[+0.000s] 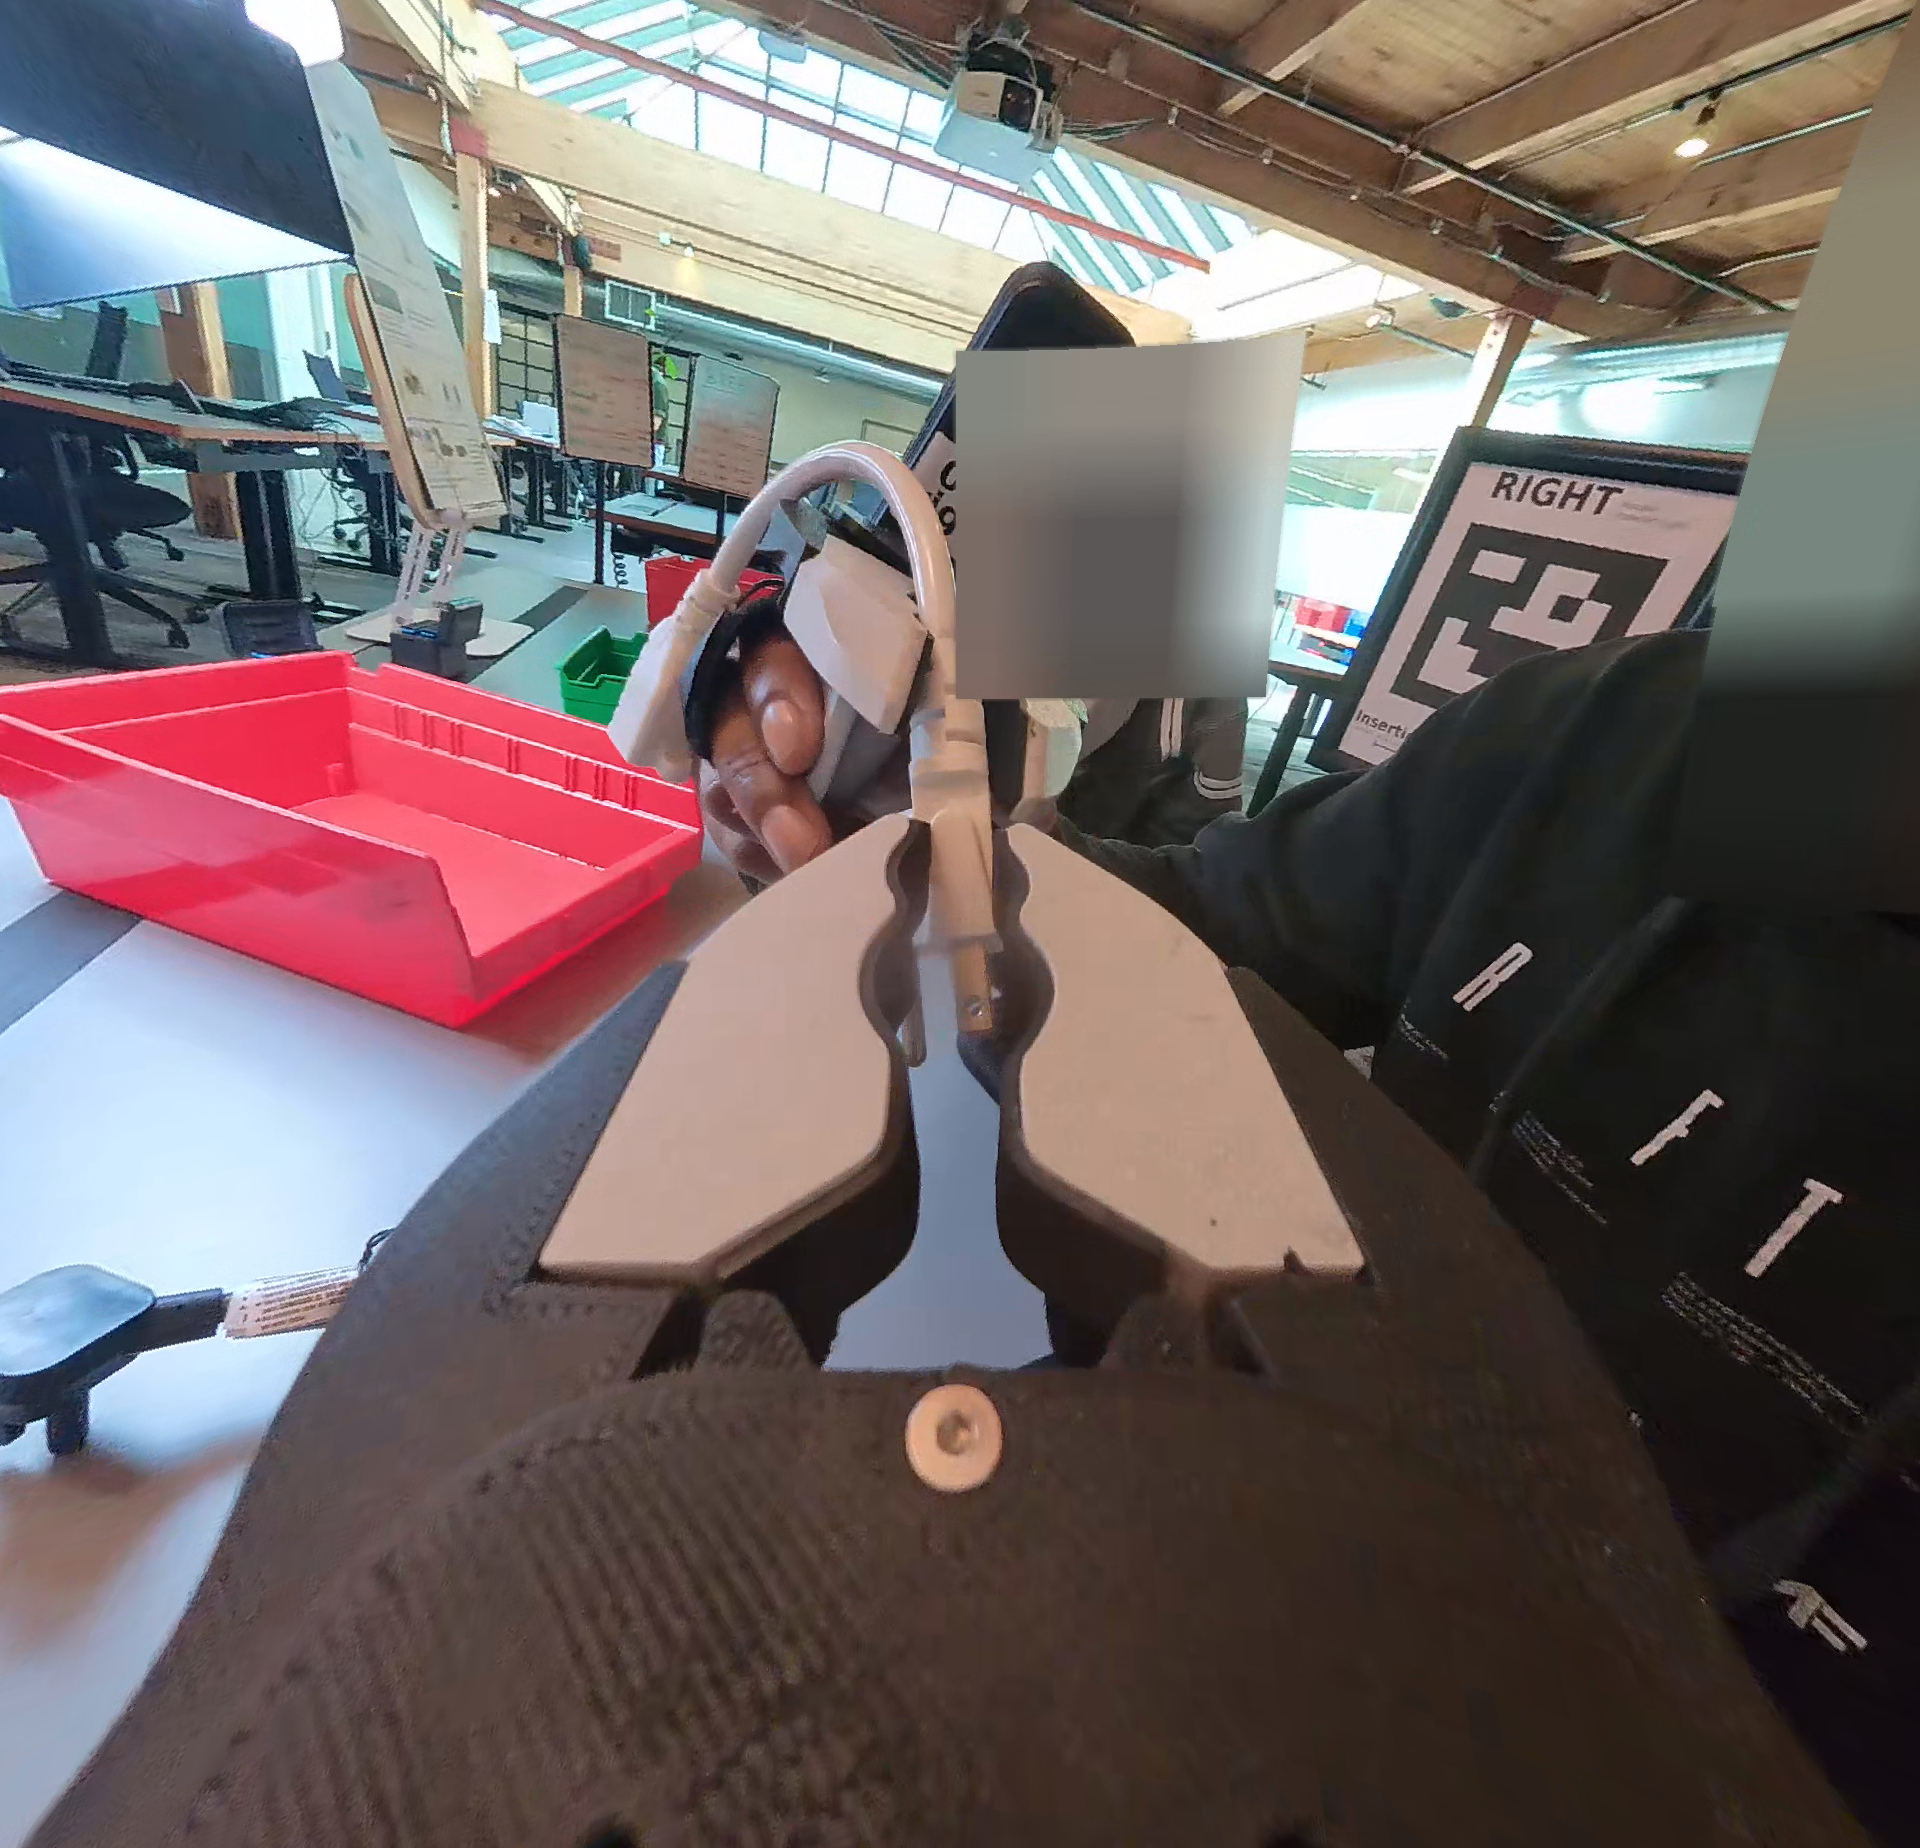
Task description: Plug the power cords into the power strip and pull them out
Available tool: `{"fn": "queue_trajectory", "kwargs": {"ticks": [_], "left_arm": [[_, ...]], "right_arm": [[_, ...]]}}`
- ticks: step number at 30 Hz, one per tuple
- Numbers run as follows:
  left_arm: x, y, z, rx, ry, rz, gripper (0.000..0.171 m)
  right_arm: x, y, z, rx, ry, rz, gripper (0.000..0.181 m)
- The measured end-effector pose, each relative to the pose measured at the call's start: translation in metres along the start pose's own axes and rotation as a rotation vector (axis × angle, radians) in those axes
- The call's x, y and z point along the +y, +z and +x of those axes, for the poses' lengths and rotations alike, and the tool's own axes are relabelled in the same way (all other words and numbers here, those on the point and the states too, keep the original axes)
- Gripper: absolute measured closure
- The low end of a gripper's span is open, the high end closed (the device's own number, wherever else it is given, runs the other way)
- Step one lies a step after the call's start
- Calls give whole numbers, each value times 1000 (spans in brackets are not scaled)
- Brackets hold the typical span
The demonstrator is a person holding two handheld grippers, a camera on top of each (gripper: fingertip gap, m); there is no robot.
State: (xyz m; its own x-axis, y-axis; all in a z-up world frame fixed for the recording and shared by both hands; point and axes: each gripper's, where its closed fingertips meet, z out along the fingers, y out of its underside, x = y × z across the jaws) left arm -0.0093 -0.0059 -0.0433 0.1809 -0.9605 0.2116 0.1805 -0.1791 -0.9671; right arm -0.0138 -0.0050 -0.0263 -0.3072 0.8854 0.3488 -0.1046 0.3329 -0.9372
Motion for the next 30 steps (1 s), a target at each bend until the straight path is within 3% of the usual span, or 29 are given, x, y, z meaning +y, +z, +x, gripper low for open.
{"fn": "queue_trajectory", "kwargs": {"ticks": [2, 5, 11, 16, 19, 27, 30], "left_arm": [[-3, -3, -5, -49, 16, 8, 160], [-9, -10, -20, -251, 164, -39, 158], [0, -26, -53, -705, 650, -378, 130], [7, -31, -71, -900, 941, -540, 143], [5, -28, -62, -817, 821, -461, 142], [-26, -8, 2, -293, 286, -102, 143], [-36, -4, 20, -130, 136, 1, 143]], "right_arm": [[1, 2, 8, 26, 81, 7, 165], [8, 6, 29, 139, 215, -11, 161], [22, 13, 51, 314, 439, -10, 161], [35, 17, 53, 429, 522, -80, 162], [25, 18, 51, 414, 415, -50, 161], [-30, 11, 8, 198, -110, 60, 131], [-53, 2, 3, 254, -264, 84, 129]]}}
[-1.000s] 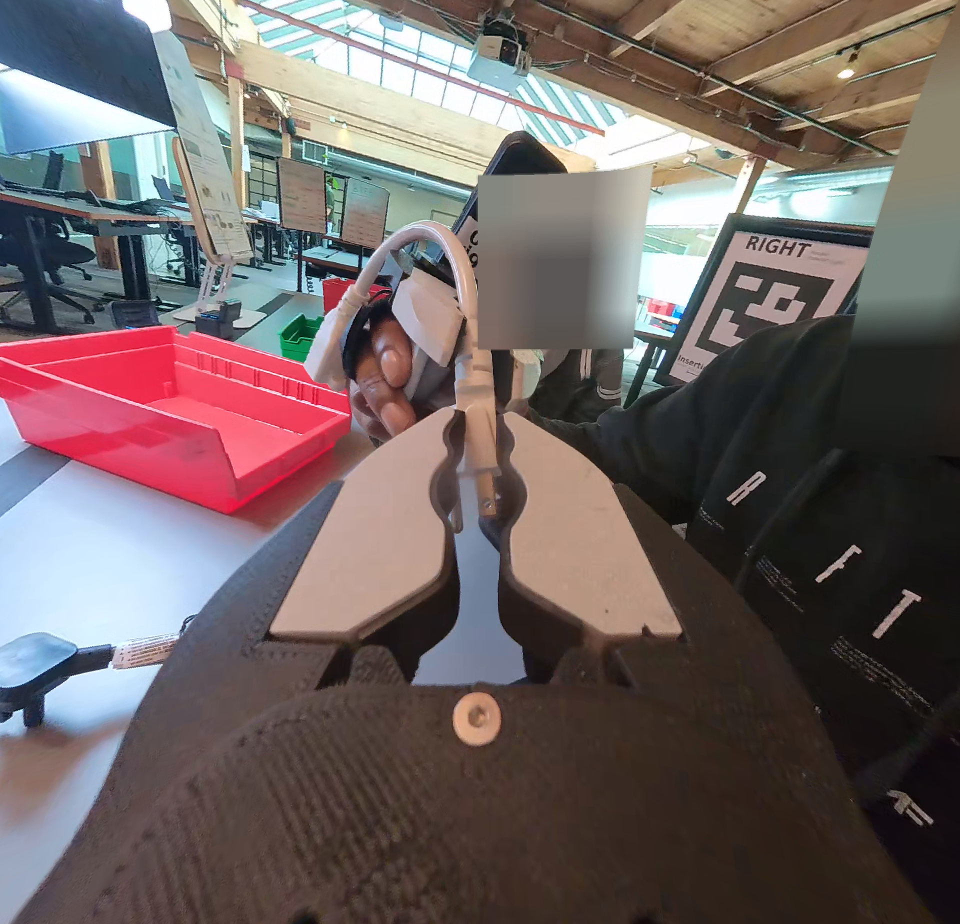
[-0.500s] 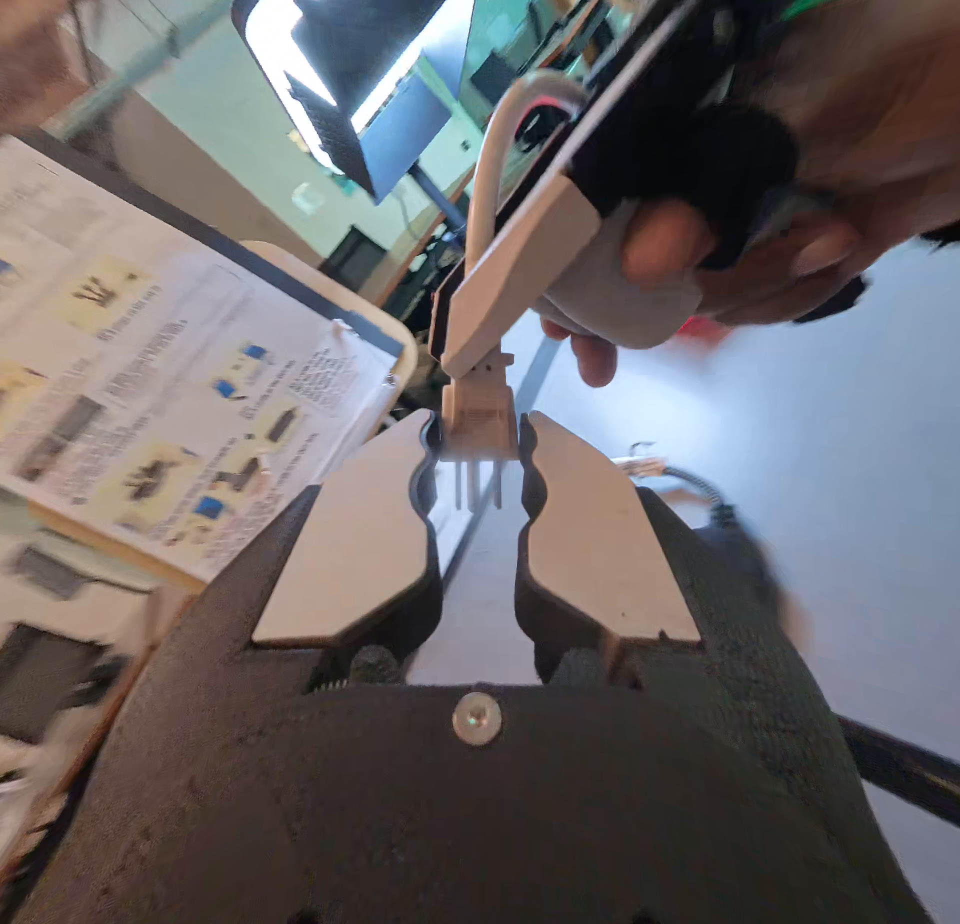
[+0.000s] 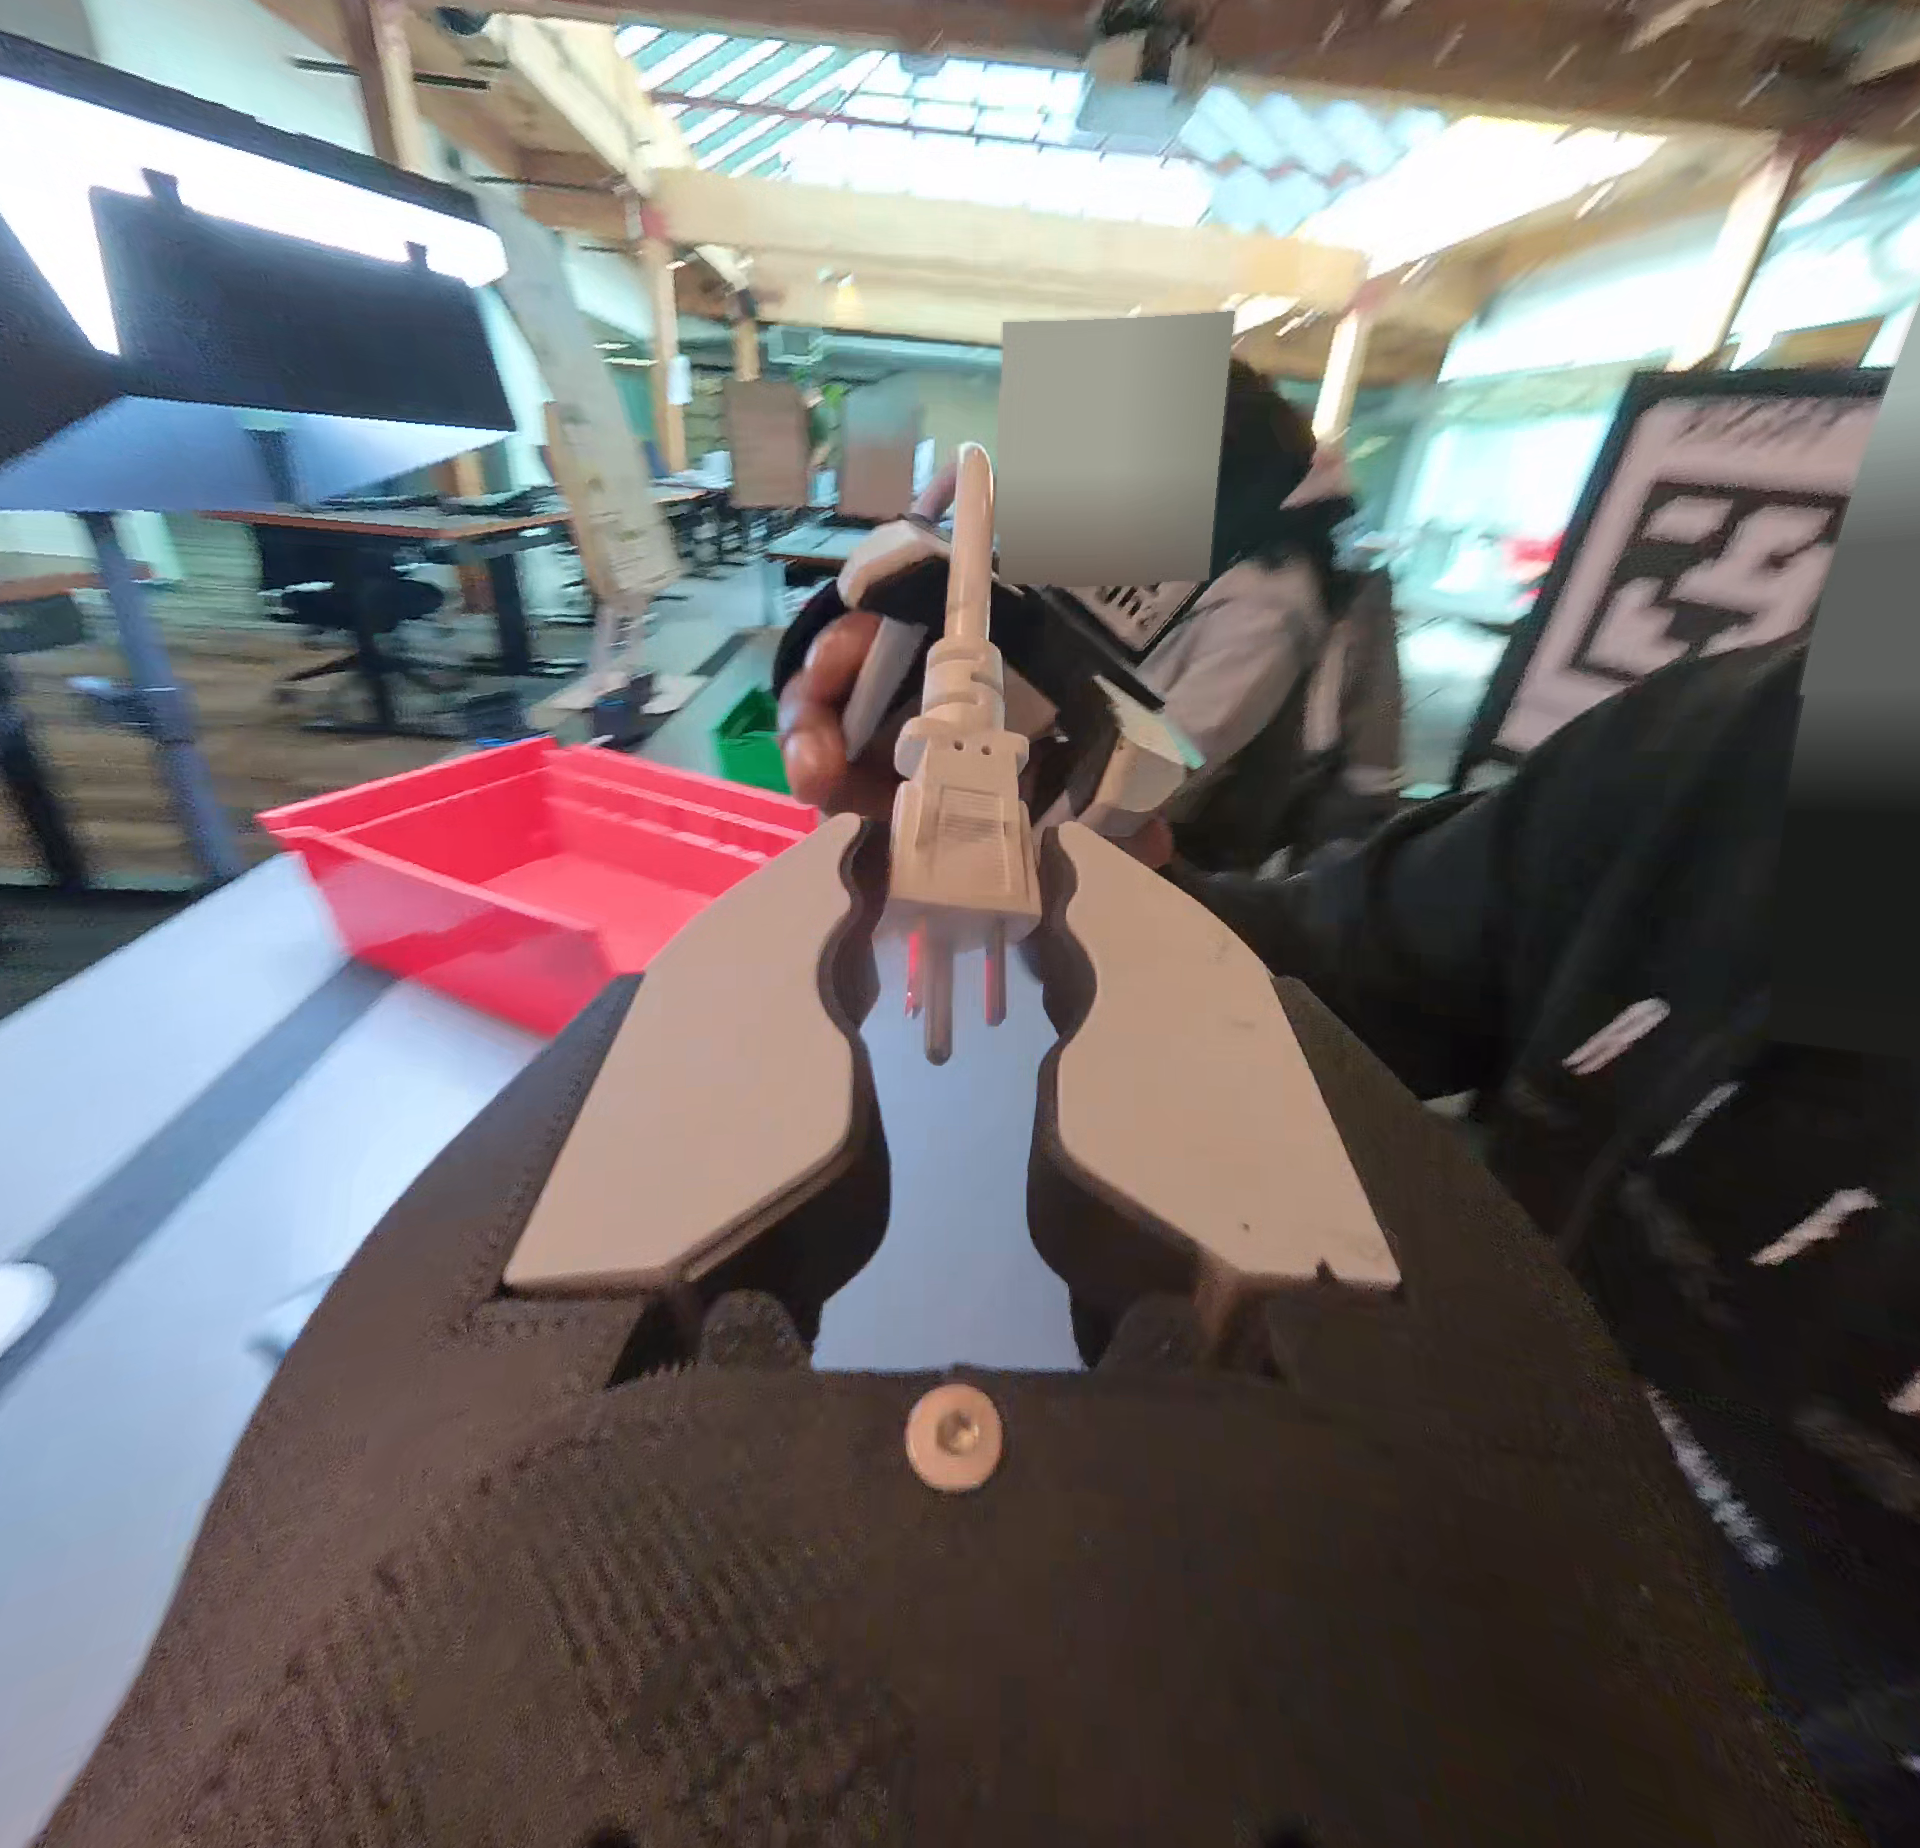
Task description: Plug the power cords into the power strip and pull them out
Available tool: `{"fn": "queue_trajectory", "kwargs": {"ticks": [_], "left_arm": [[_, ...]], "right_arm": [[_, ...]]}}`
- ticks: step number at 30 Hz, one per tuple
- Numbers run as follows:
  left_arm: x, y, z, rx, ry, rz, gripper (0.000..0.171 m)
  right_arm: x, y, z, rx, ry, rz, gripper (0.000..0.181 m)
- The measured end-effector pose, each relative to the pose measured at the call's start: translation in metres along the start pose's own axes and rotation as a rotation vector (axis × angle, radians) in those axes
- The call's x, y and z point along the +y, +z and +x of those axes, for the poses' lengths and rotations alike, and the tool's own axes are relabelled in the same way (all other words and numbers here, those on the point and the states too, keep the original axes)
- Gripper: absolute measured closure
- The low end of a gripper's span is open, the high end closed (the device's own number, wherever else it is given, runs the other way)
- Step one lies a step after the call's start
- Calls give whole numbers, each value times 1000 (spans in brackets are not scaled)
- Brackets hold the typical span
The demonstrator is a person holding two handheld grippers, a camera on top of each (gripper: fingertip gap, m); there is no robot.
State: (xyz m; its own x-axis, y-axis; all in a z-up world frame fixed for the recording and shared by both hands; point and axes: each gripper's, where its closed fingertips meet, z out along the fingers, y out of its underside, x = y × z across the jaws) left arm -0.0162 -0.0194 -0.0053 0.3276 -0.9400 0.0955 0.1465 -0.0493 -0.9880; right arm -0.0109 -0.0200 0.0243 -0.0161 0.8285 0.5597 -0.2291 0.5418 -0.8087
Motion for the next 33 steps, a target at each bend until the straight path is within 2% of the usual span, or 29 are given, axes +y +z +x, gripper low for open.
{"fn": "queue_trajectory", "kwargs": {"ticks": [4, 8, 10, 17, 20, 23, 26, 30, 33], "left_arm": [[-6, 0, 10, 161, -183, 106, 143], [-3, 1, 11, 278, -337, 195, 143], [-2, 4, 13, 321, -384, 214, 142], [-1, 2, 18, 400, -408, 231, 143], [-1, 0, 20, 429, -405, 244, 142], [-4, 0, 26, 450, -381, 252, 143], [-5, -2, 27, 440, -349, 237, 143], [-2, -6, 18, 398, -326, 236, 143], [5, -5, 12, 375, -317, 217, 143]], "right_arm": [[-8, -3, -1, 15, -60, 13, 127], [2, 0, -2, -34, 94, 52, 126], [4, 0, 0, 18, 22, 79, 127], [-6, -7, 5, 72, -110, 69, 125], [-5, 0, -3, 50, -67, 105, 124], [2, 14, -23, -32, 74, 166, 127], [11, 25, -38, -78, 125, 165, 129], [-6, 15, -27, -65, 180, 232, 141], [-5, 9, -16, -62, 210, 192, 153]]}}
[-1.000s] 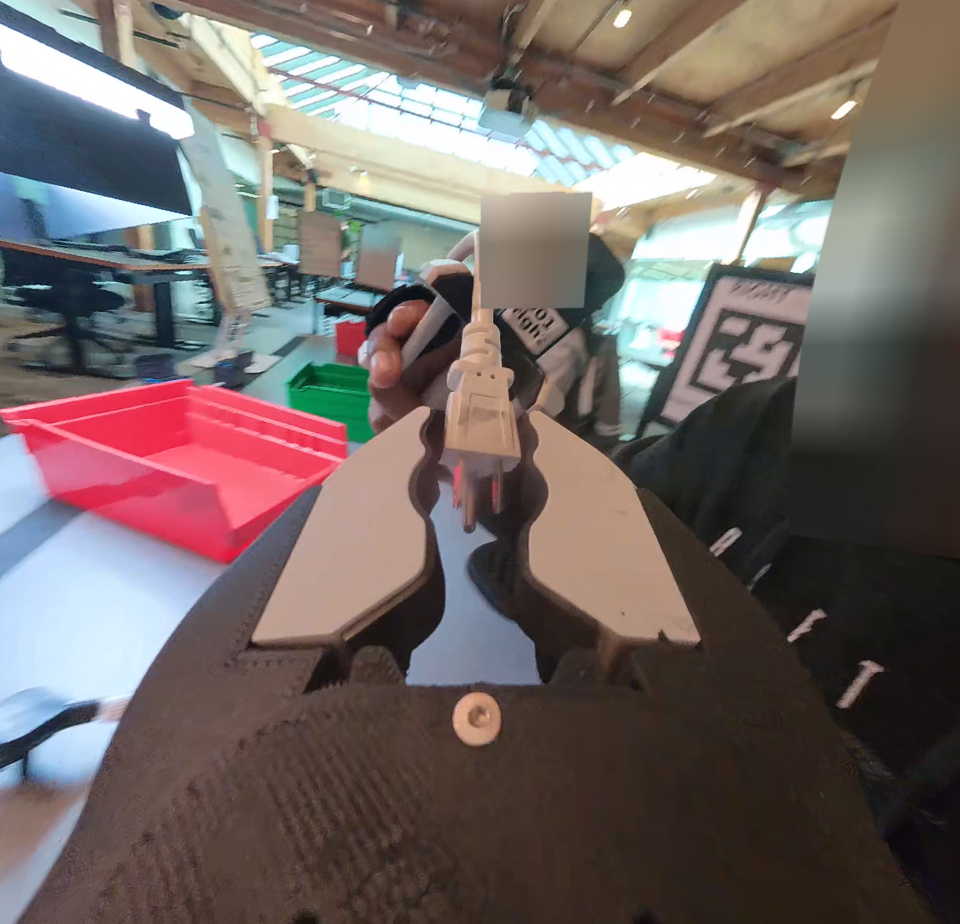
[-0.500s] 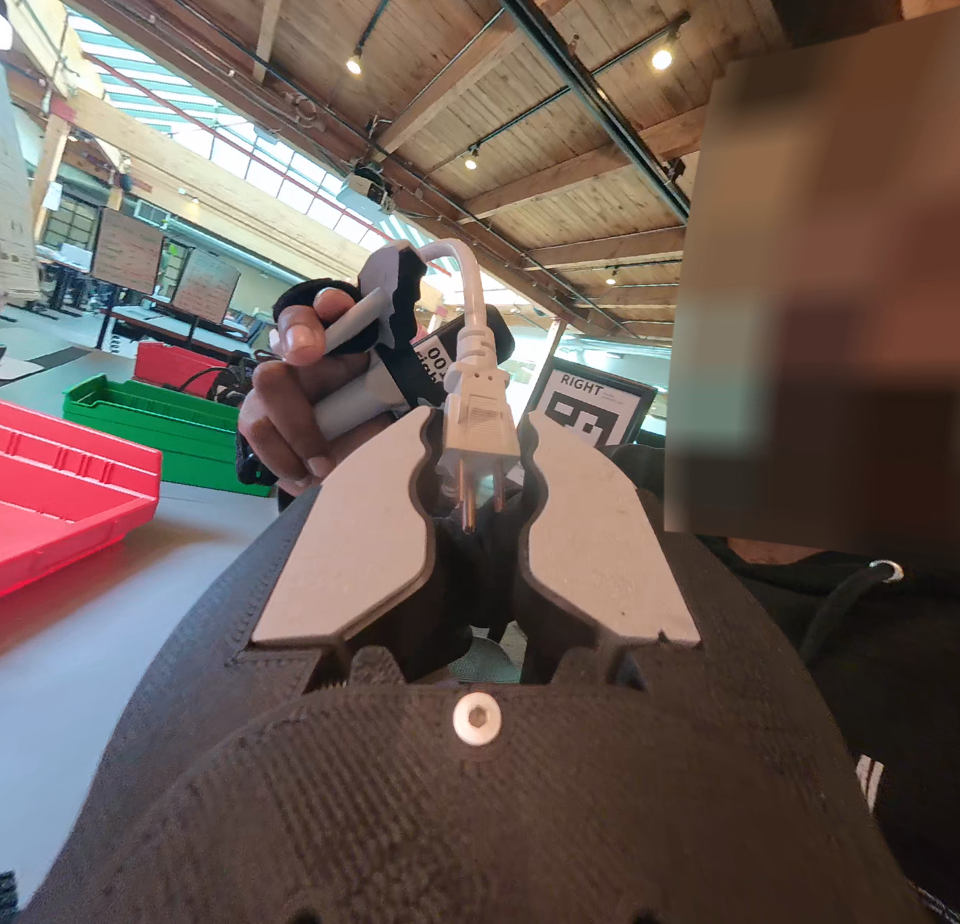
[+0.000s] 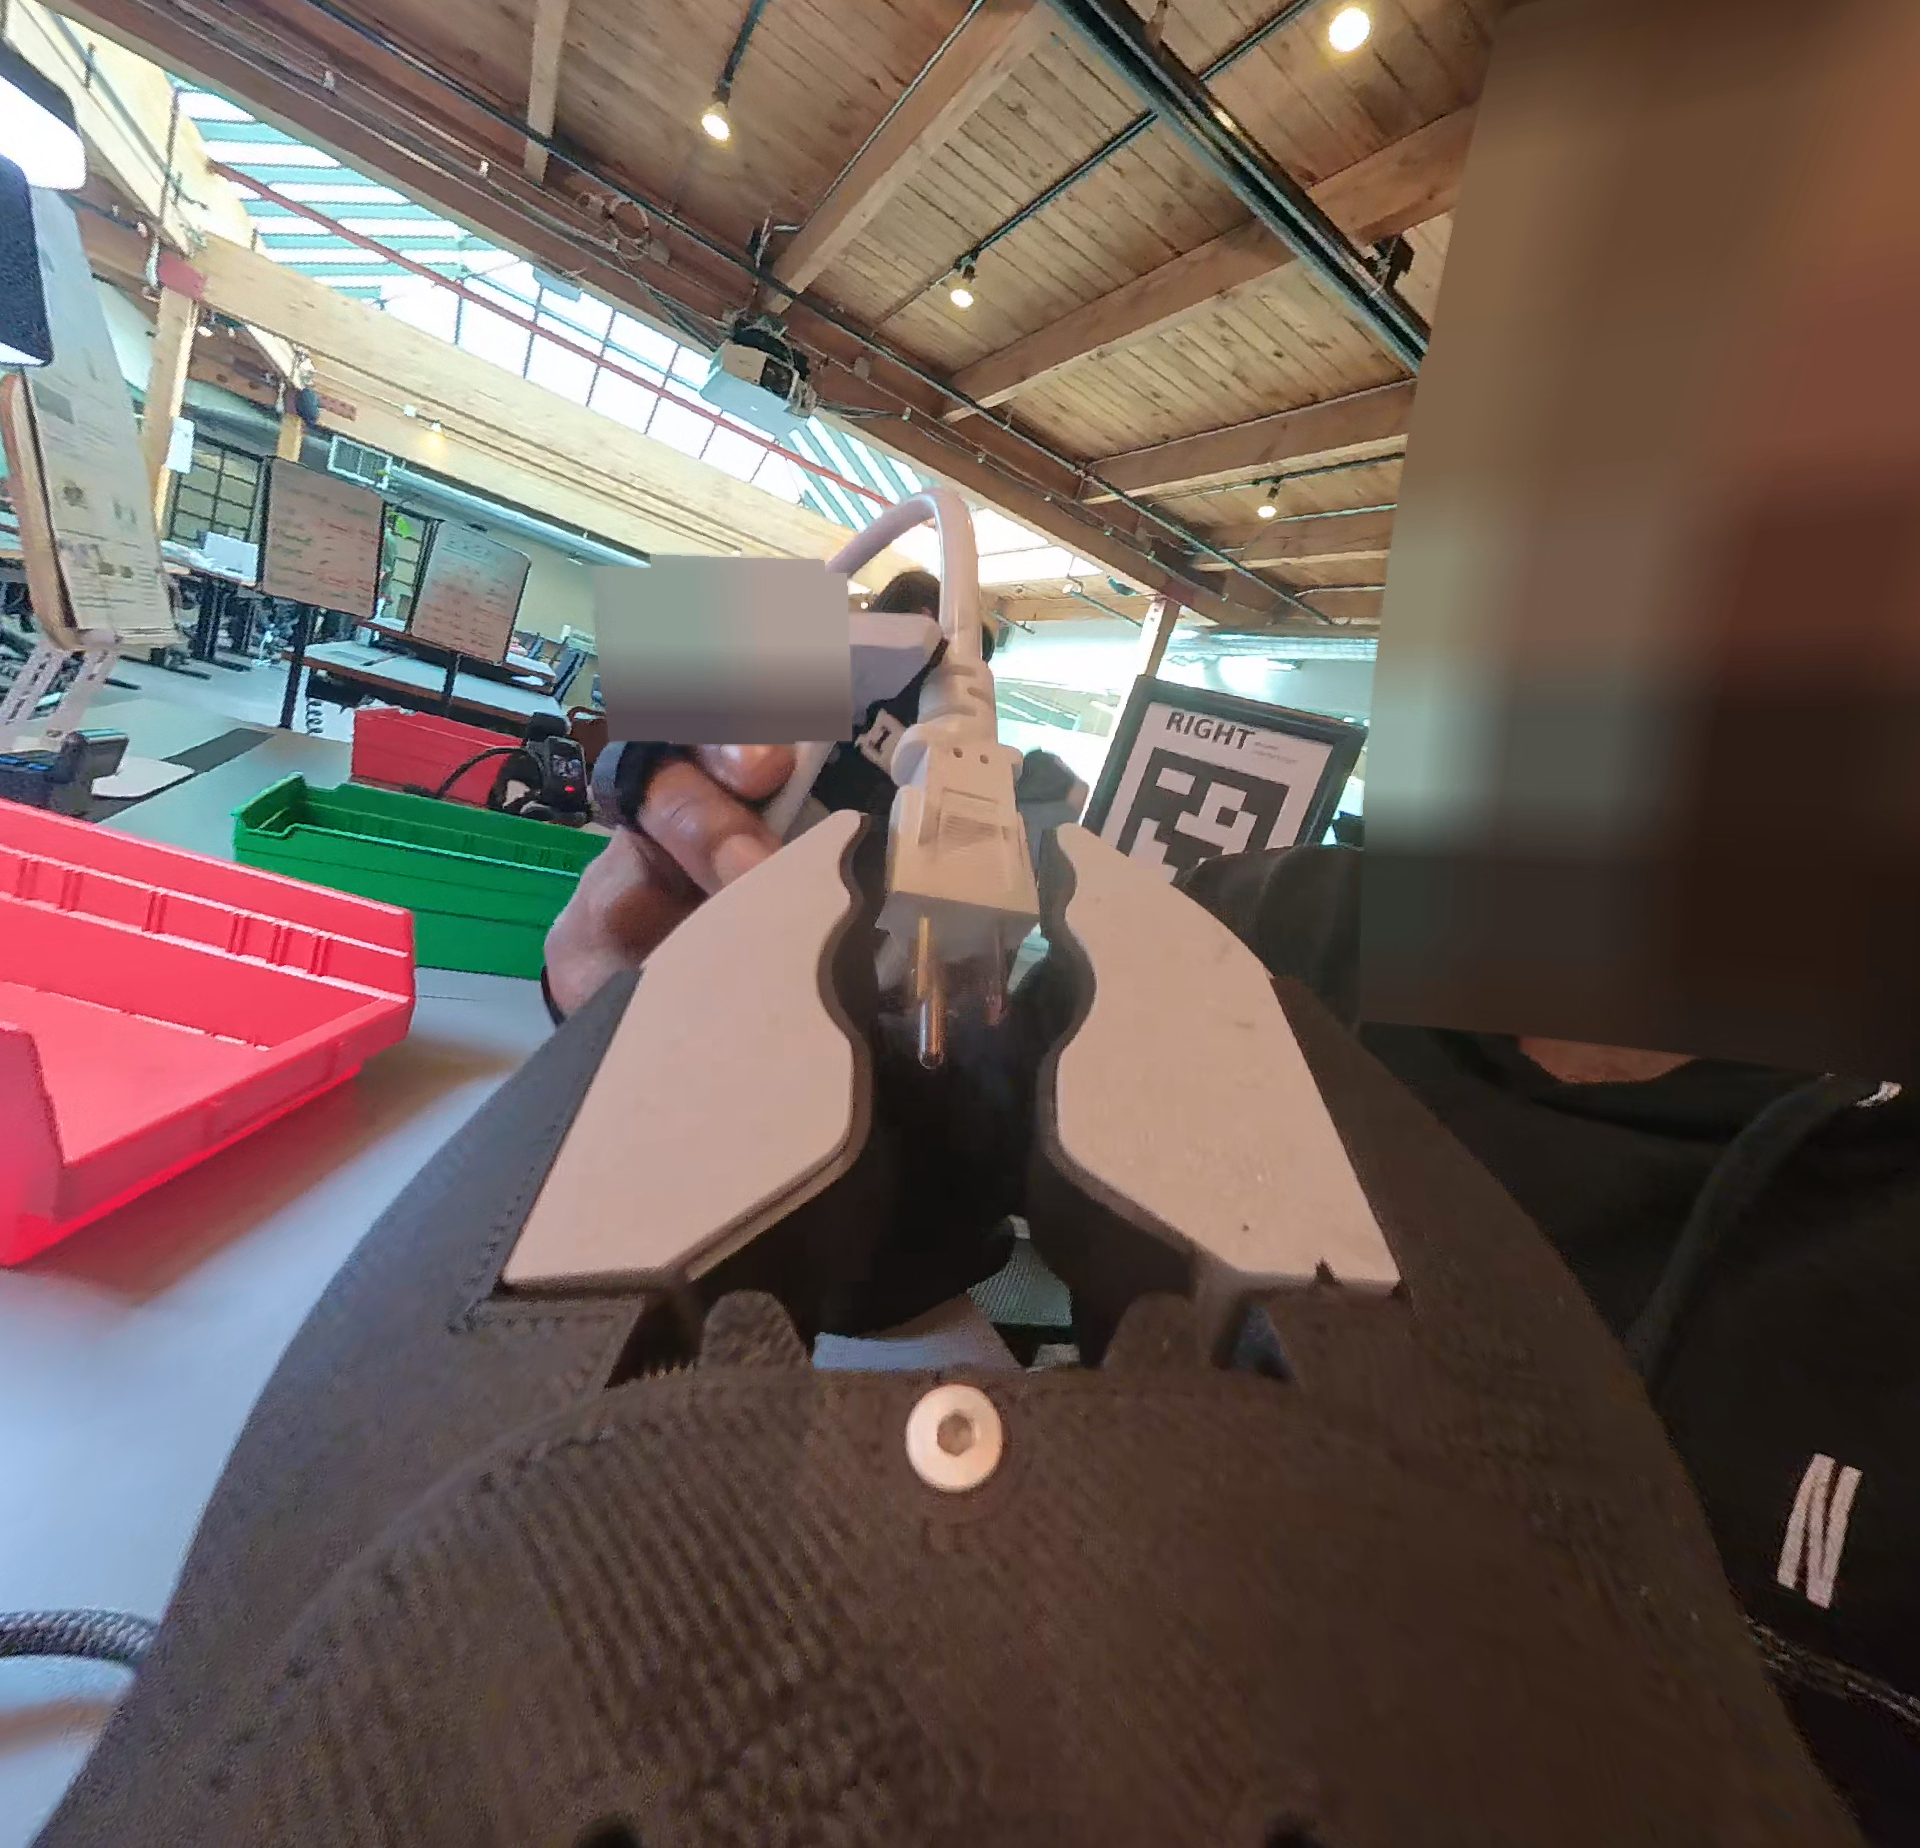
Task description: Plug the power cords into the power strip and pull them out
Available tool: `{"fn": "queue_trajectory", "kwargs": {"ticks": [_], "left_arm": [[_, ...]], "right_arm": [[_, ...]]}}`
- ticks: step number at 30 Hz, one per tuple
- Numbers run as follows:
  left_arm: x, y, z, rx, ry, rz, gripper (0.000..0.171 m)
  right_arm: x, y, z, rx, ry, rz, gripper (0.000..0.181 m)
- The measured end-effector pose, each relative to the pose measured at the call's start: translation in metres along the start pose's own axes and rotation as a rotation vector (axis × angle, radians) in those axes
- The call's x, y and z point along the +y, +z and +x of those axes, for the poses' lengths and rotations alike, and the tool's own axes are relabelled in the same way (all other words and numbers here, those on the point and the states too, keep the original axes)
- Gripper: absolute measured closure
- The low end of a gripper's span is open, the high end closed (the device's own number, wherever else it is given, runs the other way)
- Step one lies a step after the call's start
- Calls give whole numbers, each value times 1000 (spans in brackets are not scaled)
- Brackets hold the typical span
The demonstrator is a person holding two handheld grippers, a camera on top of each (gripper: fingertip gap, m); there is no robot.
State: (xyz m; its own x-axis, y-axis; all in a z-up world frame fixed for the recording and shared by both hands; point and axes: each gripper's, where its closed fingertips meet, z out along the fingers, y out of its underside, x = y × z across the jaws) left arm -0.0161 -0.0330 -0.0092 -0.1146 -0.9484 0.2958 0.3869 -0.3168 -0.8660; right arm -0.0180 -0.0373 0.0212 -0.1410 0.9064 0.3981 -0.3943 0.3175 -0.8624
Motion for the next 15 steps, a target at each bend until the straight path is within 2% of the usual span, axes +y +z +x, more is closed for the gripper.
{"fn": "queue_trajectory", "kwargs": {"ticks": [8, 15], "left_arm": [[16, -3, -14, -81, 55, -98, 143], [24, -10, -30, -233, 184, -219, 143]], "right_arm": [[24, -7, 4, -64, 45, -223, 153], [45, -9, 9, -74, 177, -281, 154]]}}
